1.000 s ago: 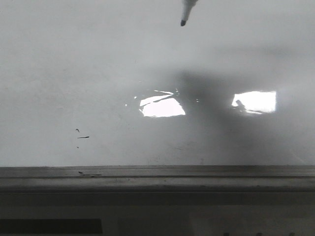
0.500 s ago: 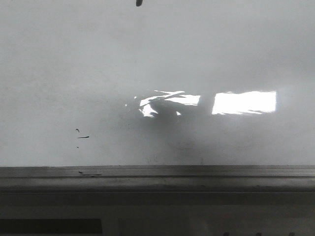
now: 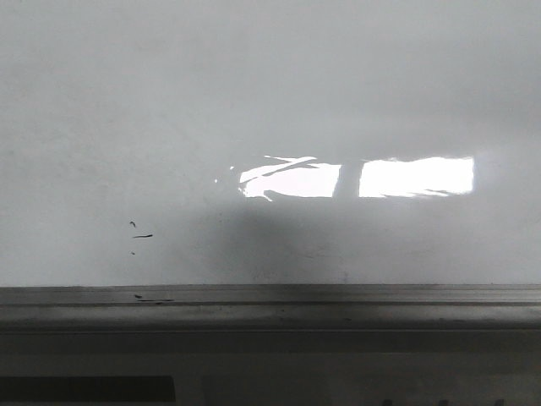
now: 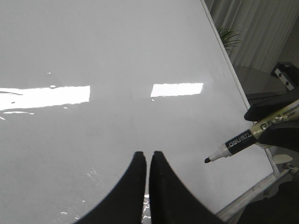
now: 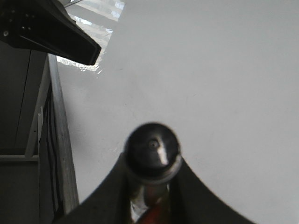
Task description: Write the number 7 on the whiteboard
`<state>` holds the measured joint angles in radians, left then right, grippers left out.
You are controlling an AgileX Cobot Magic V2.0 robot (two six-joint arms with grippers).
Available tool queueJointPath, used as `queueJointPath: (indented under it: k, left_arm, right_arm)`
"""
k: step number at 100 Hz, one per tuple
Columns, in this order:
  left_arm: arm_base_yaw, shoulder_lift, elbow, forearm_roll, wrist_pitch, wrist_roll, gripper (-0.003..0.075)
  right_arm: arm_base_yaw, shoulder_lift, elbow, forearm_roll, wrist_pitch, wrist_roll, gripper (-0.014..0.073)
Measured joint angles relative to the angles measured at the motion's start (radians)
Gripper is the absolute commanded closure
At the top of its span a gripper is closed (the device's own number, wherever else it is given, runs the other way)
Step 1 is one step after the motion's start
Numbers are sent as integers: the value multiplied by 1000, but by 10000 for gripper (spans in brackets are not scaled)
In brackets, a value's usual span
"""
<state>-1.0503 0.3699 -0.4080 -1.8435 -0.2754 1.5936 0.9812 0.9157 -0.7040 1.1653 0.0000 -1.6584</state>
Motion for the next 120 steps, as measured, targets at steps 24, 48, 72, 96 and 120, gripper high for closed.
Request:
queueJointPath:
  k: [24,48,72,96,120]
  left_arm:
    - [0,0,0,0,0,0,741]
    - [0,0,0,0,0,0,741]
    - [0,0,0,0,0,0,741]
    - [0,0,0,0,0,0,741]
    - [0,0,0,0,0,0,741]
  right_arm:
    - [35,0,0,-840,-88,793,636]
    - [28,13,0,-1360,-66,1258,636]
    - [-65,19,39,-1290,-195,1289,636]
    - [-99,19,168,-1225,-354,1289,636]
    - [-100,60,187,-1225,-382,1261,636]
